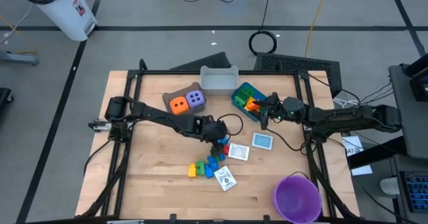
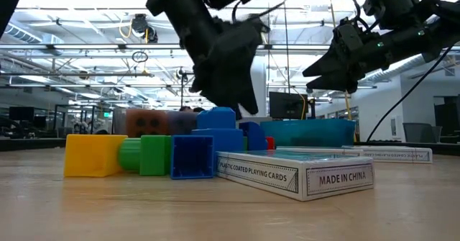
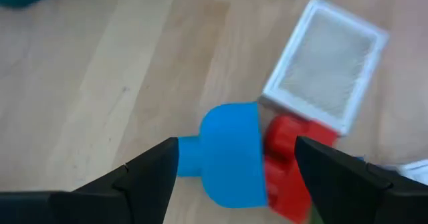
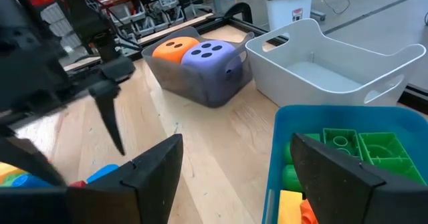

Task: Pick & Place Toys
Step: Put the top blue 1 stud game piece into the blue bin

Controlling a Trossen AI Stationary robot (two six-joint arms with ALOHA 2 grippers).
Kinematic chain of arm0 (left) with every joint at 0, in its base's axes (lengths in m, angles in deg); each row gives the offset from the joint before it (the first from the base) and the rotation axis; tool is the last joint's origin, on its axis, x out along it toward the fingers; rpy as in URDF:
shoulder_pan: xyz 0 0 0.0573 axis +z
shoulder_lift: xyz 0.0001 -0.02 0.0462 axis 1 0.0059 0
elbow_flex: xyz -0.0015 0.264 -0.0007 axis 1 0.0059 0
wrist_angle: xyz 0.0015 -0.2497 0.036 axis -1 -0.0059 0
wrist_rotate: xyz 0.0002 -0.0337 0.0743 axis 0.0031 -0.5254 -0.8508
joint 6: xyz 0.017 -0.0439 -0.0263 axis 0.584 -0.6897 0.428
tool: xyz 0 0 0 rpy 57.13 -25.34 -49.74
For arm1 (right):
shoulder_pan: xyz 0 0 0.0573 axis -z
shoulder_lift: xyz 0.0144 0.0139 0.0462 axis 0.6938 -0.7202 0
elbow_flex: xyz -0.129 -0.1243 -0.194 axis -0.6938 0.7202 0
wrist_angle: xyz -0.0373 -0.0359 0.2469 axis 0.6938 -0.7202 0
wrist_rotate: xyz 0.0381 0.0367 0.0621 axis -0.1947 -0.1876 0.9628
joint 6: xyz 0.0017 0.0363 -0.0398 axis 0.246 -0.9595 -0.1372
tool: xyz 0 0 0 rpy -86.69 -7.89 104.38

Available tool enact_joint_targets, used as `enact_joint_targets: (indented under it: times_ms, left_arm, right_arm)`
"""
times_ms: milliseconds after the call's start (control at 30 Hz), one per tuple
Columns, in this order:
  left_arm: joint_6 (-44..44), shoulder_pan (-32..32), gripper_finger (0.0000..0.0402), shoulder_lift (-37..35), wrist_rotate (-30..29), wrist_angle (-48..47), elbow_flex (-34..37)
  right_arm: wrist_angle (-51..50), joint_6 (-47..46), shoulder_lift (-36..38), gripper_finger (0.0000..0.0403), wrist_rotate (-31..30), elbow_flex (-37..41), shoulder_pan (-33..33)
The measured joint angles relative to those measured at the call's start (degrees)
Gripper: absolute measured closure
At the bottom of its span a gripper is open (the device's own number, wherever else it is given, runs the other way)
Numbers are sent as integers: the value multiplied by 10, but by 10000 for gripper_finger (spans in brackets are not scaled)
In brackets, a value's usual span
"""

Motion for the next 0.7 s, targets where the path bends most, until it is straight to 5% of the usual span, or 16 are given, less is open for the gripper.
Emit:
enact_joint_targets:
  times_ms: [700]
  left_arm:
    - [42,11,112,48,-76,-14,1]
  right_arm:
    - [0,-6,0,135,0,0,0]
